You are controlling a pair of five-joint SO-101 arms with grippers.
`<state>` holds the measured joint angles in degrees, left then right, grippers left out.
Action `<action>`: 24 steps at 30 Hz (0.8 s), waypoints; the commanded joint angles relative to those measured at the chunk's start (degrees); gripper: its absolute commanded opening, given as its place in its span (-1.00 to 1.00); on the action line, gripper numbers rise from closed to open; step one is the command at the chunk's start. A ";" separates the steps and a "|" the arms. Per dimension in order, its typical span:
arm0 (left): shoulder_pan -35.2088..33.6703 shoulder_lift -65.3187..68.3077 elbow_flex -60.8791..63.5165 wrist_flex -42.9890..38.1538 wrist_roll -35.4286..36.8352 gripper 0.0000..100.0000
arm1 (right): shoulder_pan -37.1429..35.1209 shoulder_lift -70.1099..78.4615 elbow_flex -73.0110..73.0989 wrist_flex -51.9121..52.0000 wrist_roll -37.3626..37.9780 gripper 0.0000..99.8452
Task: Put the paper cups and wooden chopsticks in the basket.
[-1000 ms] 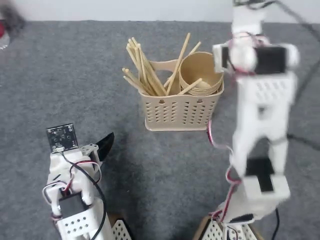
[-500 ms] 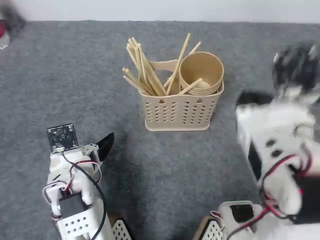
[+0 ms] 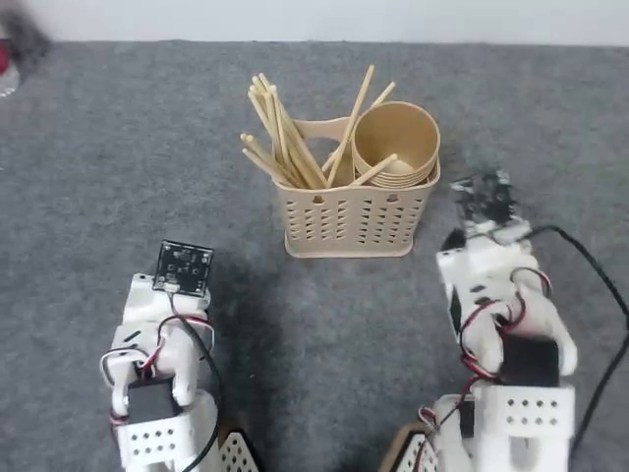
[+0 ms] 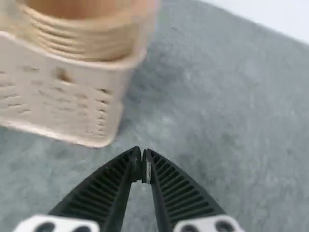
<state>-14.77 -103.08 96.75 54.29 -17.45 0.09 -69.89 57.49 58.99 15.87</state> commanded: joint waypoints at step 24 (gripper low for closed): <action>3.60 -0.09 -1.27 3.43 26.81 -0.98 | -5.76 -34.07 29.89 4.62 -9.23 -0.97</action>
<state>-11.43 -103.08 95.08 57.80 7.78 -3.25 -103.03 87.03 63.21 7.25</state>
